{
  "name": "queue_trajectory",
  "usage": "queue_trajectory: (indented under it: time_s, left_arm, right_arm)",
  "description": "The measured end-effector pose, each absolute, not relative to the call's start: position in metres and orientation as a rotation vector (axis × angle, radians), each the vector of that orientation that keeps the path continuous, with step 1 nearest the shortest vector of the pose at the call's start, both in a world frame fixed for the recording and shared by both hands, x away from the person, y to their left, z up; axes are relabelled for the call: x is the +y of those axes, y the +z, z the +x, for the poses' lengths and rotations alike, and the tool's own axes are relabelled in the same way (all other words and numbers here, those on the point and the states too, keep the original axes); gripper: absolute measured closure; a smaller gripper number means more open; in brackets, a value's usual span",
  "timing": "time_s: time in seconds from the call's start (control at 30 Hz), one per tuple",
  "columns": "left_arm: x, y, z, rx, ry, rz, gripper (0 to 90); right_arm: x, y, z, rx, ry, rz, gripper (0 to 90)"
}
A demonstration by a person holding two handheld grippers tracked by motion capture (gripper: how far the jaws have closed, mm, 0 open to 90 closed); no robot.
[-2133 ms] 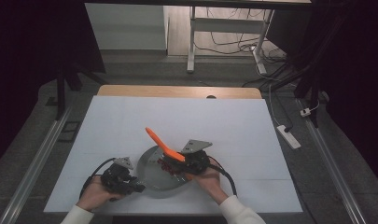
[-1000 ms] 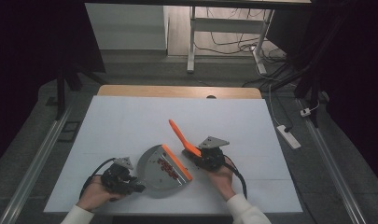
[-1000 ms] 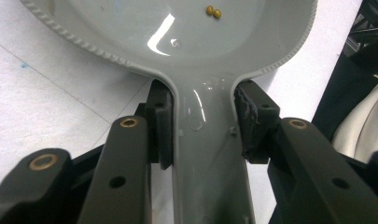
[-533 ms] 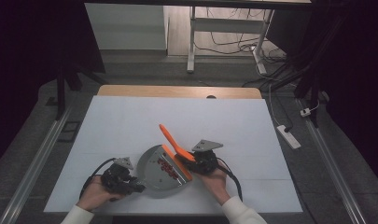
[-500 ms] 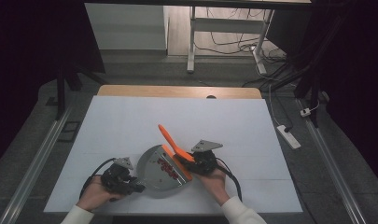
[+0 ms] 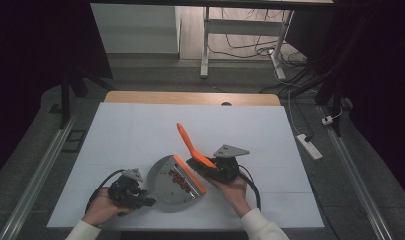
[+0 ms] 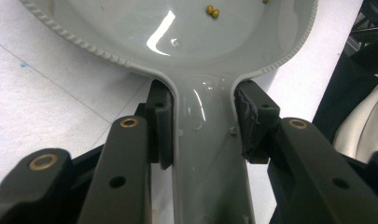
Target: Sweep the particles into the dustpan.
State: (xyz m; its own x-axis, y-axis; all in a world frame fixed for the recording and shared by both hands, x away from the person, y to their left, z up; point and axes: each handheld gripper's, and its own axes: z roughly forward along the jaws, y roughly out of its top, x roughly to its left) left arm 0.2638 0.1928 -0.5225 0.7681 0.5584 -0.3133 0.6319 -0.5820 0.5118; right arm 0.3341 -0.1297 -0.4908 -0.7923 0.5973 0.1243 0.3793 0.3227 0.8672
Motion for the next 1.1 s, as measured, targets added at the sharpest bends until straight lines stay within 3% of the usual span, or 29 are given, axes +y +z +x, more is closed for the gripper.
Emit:
queue_trajectory:
  time_s: [0.73, 1.1]
  left_arm:
    - [0.193, -0.518, 0.261, 0.875, -0.100, 2.296, 61.3]
    - [0.197, -0.514, 0.261, 0.959, -0.039, 2.221, 61.2]
  right_arm:
    - [-0.152, -0.486, 0.341, 2.330, 1.410, 0.896, 70.7]
    - [-0.163, -0.481, 0.338, 2.316, 1.410, 0.881, 70.7]
